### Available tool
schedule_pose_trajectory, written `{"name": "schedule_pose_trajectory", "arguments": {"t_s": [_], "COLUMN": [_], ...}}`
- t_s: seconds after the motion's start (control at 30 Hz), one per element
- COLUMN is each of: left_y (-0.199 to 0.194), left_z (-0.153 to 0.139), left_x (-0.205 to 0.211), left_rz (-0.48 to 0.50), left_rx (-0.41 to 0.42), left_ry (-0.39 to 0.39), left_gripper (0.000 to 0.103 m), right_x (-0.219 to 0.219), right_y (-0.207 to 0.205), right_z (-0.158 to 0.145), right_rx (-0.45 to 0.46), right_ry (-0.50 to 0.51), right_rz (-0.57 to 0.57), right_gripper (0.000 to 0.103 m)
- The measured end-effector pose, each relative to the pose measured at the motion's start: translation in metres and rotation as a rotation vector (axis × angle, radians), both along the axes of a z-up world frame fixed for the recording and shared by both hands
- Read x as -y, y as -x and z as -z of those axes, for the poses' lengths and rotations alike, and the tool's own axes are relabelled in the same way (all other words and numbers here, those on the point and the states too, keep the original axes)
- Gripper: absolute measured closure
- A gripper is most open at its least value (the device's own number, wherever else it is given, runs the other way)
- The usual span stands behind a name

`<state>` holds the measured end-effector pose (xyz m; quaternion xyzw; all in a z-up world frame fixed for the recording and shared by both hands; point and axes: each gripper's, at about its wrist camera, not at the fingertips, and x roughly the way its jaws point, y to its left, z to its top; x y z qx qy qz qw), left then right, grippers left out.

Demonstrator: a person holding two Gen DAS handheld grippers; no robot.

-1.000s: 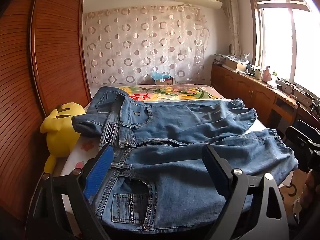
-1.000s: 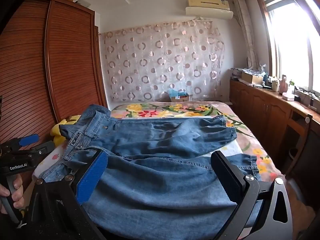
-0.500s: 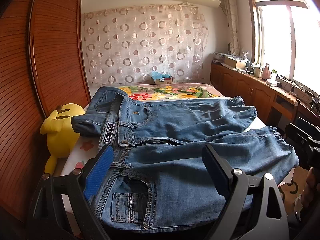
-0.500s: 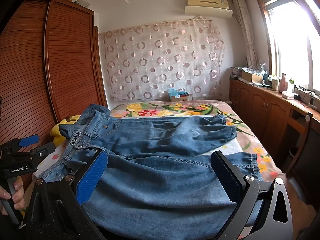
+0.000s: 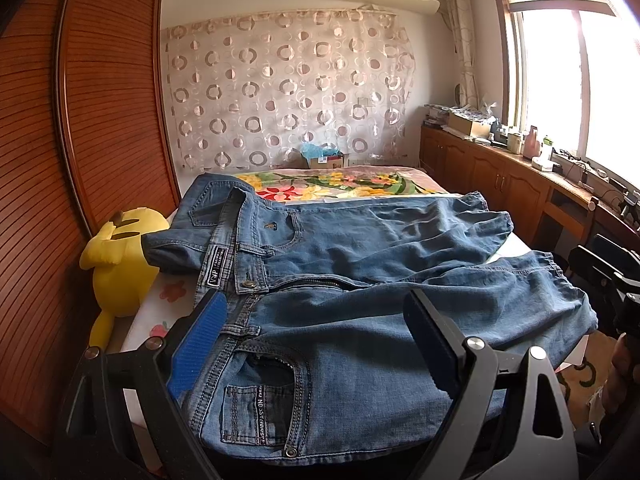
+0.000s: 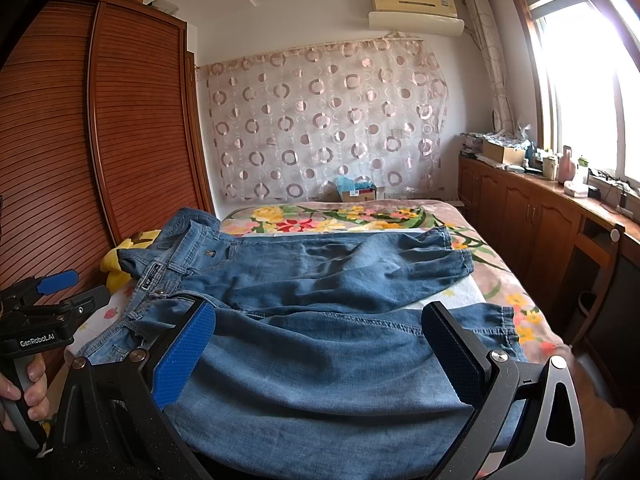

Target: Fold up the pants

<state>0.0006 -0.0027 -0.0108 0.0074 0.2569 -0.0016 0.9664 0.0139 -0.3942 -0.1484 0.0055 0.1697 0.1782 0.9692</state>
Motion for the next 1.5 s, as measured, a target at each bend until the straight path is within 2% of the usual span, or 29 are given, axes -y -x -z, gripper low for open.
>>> {"name": "schedule_pose_trajectory", "arguments": {"t_s": [1.5], "left_y": [0.0022], "left_z": [-0.0024], "left_x": [0.0027], "left_rz": [0.003], "left_rx": [0.003], "left_ry": [-0.007], "left_gripper": [0.013], "right_x": [0.0001], "right_y": [-0.0001], "right_z": [0.0004], "right_rx": [-0.002], "right_ry": [-0.004], "right_rz": [0.003], "right_gripper": [0.000]}}
